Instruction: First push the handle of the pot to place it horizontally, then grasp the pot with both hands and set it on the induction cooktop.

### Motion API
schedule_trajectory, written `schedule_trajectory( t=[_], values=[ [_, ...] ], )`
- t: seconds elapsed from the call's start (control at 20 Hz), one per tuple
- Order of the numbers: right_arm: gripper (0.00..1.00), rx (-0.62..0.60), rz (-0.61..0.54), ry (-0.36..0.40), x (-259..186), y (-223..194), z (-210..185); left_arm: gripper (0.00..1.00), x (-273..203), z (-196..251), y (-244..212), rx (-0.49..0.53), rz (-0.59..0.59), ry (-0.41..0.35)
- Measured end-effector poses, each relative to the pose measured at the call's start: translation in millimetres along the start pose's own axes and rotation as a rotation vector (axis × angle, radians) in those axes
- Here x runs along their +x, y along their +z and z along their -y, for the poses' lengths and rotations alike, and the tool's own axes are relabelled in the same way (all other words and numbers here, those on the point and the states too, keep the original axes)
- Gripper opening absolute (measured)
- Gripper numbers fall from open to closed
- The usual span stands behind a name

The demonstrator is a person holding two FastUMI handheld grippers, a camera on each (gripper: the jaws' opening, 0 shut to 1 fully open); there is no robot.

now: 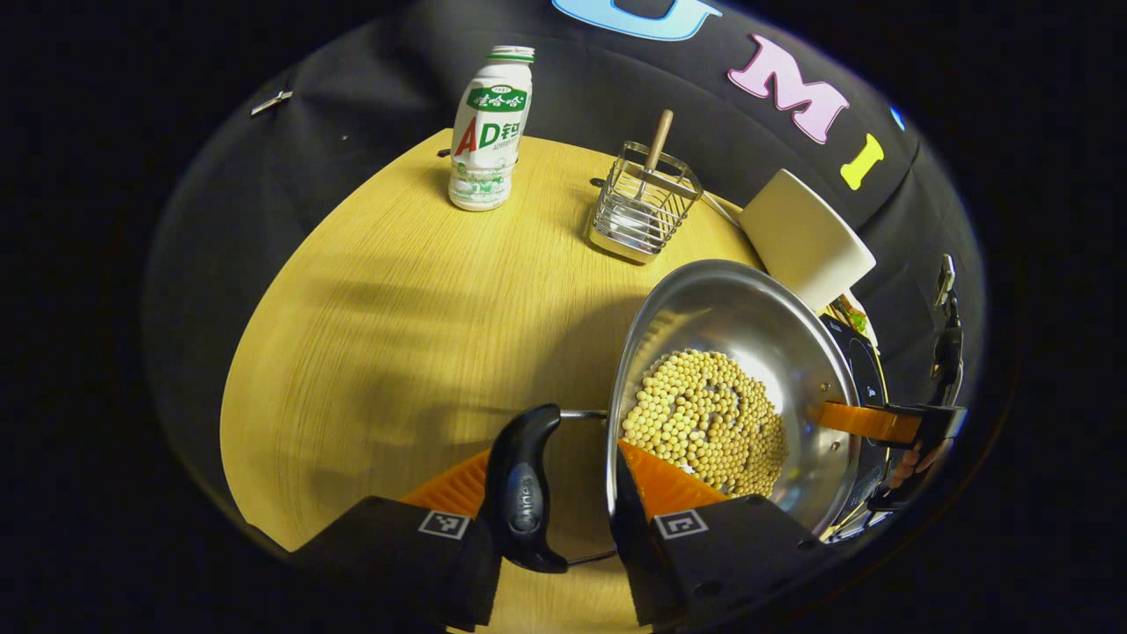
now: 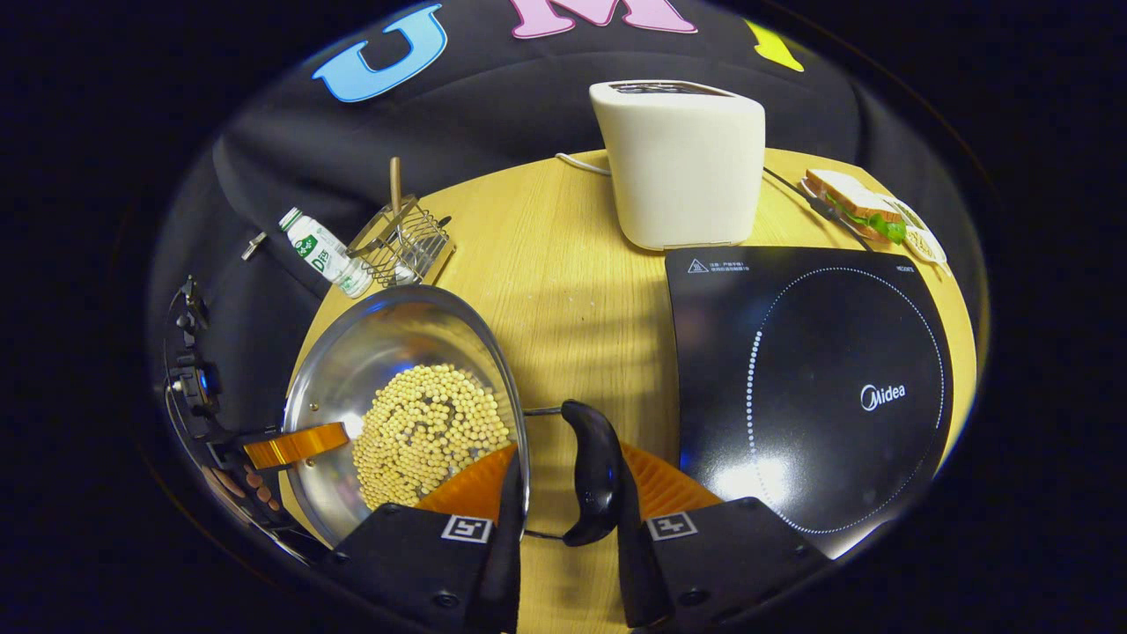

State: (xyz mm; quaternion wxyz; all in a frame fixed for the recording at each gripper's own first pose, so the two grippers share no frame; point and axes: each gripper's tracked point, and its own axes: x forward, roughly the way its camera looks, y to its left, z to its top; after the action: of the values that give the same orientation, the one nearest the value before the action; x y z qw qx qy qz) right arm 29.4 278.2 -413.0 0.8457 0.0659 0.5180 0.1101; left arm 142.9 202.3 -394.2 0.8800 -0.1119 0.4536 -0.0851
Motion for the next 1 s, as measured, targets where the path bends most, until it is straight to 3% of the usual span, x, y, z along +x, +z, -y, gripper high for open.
schedule_trajectory(
  t=[0.05, 0.55, 0.95, 1.0],
  values=[
    [0.48, -0.010, -0.004, -0.001, 0, -1, 0, 0.61, 0, 0, 0, 0.002, -0.001, 0.001],
    [0.48, 0.006, 0.051, 0.033, -16, 9, 15, 0.59, -11, 6, 15, 0.045, 0.061, 0.007],
    [0.48, 0.054, 0.094, -0.002, -84, 16, 104, 0.59, -12, 31, 16, 0.094, 0.067, -0.042],
    [0.43, 0.056, 0.098, -0.008, -91, 19, 118, 0.59, -11, 36, 15, 0.100, 0.066, -0.049]
  ],
)
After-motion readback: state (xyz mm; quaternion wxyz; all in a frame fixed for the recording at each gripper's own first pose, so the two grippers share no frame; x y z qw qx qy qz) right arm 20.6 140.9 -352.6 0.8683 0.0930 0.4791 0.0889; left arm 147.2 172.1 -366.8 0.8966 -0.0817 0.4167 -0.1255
